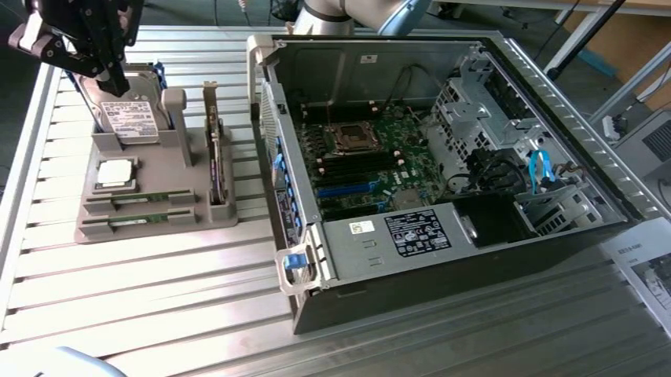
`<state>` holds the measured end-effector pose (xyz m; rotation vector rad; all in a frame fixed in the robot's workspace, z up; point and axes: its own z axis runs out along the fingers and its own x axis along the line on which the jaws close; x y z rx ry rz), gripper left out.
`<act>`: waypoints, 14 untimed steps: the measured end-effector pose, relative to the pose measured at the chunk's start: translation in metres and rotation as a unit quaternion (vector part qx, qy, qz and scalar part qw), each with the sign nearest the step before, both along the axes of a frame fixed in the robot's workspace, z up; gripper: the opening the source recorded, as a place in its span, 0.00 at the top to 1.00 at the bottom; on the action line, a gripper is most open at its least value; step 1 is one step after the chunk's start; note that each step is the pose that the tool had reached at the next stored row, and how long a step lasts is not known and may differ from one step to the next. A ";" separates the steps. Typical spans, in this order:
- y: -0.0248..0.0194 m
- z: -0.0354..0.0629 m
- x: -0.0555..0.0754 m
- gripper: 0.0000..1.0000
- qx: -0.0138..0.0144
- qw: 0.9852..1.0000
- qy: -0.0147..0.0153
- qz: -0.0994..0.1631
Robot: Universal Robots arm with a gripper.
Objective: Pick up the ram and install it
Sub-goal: 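Pick up the ram and move it above insertion slot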
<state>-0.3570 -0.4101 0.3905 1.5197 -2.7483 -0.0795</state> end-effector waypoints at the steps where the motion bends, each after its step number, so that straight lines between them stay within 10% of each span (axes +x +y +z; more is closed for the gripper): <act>1: 0.0000 0.0000 0.000 0.90 0.000 1.000 0.000 0.006; 14: 0.0000 0.0000 0.000 0.90 0.000 0.996 0.000 0.088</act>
